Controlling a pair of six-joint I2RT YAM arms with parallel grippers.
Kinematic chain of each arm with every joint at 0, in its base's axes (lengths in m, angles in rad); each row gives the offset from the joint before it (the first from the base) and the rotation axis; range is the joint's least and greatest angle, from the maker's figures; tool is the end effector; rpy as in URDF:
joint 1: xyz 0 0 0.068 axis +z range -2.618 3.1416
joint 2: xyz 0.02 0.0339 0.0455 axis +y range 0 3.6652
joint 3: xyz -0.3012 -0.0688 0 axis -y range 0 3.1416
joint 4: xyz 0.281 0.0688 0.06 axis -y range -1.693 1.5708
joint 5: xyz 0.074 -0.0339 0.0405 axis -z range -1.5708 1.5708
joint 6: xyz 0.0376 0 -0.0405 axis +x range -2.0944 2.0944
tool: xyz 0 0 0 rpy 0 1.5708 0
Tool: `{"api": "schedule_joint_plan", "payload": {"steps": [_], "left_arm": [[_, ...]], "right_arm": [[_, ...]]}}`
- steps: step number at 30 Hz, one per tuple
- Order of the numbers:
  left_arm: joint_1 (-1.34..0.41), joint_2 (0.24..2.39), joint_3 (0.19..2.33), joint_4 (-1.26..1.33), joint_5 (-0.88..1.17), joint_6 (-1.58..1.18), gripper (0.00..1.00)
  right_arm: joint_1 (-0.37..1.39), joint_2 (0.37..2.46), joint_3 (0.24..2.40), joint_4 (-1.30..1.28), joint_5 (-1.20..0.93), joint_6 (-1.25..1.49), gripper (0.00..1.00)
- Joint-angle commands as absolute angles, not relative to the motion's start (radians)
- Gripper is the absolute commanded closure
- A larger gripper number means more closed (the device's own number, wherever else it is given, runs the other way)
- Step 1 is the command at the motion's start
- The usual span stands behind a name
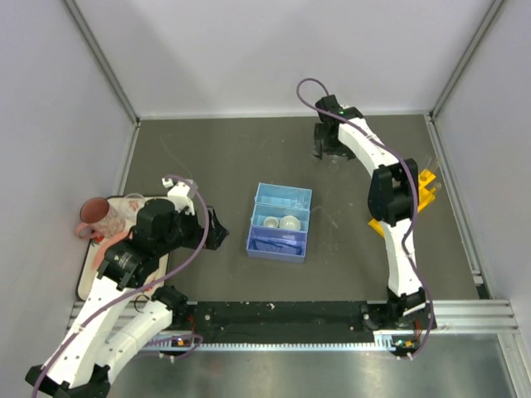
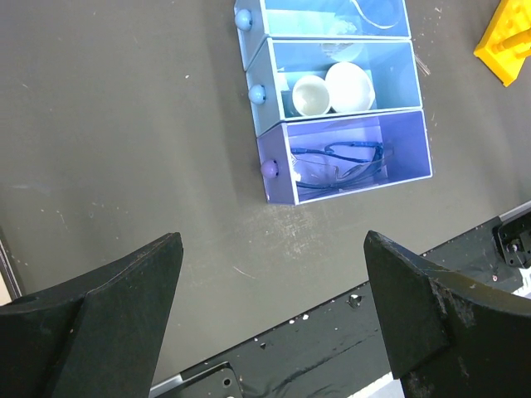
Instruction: Organize the chemistry lab equipment
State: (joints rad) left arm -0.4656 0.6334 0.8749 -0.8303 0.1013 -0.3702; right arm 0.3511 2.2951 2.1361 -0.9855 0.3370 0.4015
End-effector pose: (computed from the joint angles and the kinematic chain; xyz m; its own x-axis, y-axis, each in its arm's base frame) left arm 0.1130 -0.0610 0.3554 -0.6514 -0.0755 -0.7549 0.3069 0.8838 -0.3532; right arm 0.5224 0.1781 0.2542 -0.8636 0.0764 -0.4983 0.1535 0.9814 -0.1155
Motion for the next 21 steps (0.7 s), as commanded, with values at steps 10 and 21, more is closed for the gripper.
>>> {"api": "schedule_joint_plan", "payload": {"steps": [10, 21], "left_arm": [[-0.468, 0.637, 0.874, -0.778, 0.097, -0.357, 0.04], [-0.468, 0.652, 0.881, -0.778, 0.092, -0.353, 0.04]], "right_arm": [[0.324, 2.355, 2.189, -0.928, 0.308, 0.399, 0.16], [0.314, 2.370, 2.194, -0.913, 0.290, 0.397, 0.37]]}}
